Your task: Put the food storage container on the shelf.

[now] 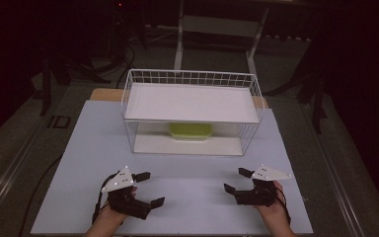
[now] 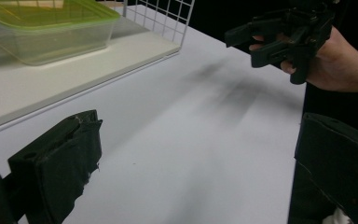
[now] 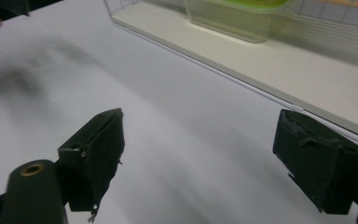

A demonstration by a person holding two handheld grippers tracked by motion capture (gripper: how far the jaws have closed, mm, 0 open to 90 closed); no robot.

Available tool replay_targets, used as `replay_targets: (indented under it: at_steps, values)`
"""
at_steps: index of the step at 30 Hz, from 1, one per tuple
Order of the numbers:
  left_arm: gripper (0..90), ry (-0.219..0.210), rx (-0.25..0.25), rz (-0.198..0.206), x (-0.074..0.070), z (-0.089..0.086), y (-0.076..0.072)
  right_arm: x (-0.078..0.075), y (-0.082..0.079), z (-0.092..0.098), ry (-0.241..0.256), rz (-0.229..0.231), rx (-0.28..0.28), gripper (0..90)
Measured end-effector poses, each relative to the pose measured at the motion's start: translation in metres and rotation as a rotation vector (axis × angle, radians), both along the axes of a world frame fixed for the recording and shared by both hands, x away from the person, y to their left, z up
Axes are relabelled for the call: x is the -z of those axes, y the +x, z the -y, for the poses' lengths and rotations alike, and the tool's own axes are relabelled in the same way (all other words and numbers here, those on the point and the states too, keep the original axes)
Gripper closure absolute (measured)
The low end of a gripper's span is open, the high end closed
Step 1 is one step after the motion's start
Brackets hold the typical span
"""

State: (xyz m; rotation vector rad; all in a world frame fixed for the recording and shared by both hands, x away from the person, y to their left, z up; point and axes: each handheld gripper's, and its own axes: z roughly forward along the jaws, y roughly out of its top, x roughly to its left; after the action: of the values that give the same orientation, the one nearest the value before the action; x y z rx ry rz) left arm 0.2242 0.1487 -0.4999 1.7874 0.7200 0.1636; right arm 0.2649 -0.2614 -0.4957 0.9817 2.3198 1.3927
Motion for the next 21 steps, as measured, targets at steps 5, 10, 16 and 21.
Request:
replay_targets:
  at_steps: [5, 10, 16, 21]
  values:
    - [1.1, 0.012, -0.015, -0.008, 0.0067, -0.0040, 0.0032, 0.0043, 0.0018, 0.0004, -0.019, -0.004, -0.016, 16.5]
    - [1.1, -0.005, -0.028, -0.033, 0.0108, -0.0081, 0.0062, 0.0058, 0.0021, -0.0002, -0.015, -0.017, -0.026, 16.4]
    - [1.1, -0.022, -0.027, -0.029, 0.0091, -0.0067, 0.0050, 0.0050, 0.0032, 0.0014, 0.000, -0.019, -0.019, 16.4]
    - [1.1, -0.011, 0.000, -0.028, 0.0104, 0.0011, 0.0048, 0.0029, 0.0042, 0.0030, 0.013, -0.011, -0.016, 16.4]
